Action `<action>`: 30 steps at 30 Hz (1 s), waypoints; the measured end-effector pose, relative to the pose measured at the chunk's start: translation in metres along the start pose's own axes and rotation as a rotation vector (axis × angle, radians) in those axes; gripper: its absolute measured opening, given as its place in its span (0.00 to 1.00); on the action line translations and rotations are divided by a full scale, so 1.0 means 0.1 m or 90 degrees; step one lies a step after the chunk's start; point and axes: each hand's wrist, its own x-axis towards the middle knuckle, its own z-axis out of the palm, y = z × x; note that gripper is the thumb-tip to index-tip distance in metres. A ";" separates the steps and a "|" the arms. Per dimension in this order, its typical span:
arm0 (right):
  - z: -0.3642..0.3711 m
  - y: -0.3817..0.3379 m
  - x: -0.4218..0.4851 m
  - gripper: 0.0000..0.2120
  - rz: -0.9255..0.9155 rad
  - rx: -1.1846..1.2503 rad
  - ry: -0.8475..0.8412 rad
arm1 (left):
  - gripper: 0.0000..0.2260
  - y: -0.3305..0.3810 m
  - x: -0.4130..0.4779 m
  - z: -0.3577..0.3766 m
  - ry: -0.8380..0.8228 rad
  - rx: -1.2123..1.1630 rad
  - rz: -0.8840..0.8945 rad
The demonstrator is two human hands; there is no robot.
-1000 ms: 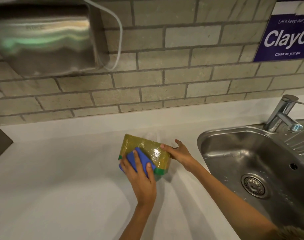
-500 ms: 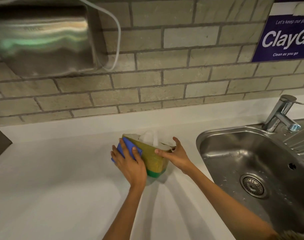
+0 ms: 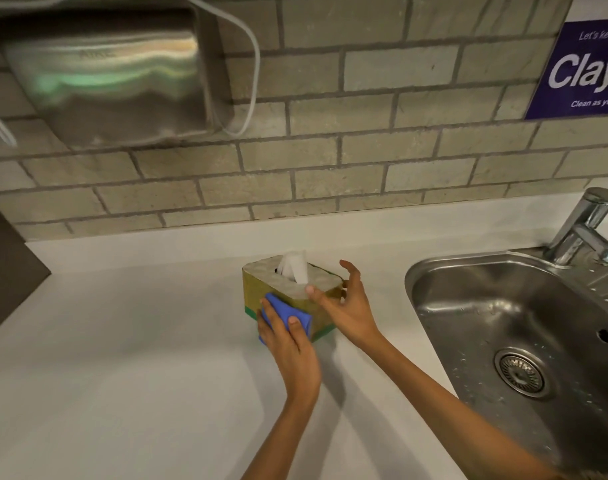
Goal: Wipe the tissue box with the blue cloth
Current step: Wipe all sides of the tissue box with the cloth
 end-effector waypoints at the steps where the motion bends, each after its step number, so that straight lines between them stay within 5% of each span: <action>1: 0.01 -0.02 -0.02 0.44 -0.001 0.014 -0.006 | 0.23 0.00 0.06 -0.05 0.006 -0.026 -0.017; 5: 0.09 0.00 -0.18 0.32 -0.056 -0.003 -0.031 | 0.27 -0.02 0.23 -0.24 0.004 -0.107 -0.096; 21: 0.63 0.21 -1.00 0.34 -0.178 -0.054 -0.131 | 0.33 -0.13 0.38 -0.43 0.109 -0.143 -0.278; 26: 0.70 0.21 -1.08 0.37 -0.181 -0.054 -0.191 | 0.24 -0.18 0.40 -0.44 0.067 -0.164 -0.275; 30: 0.55 0.19 -1.02 0.22 -0.201 -0.065 -0.147 | 0.24 -0.20 0.55 -0.53 0.023 -0.118 -0.264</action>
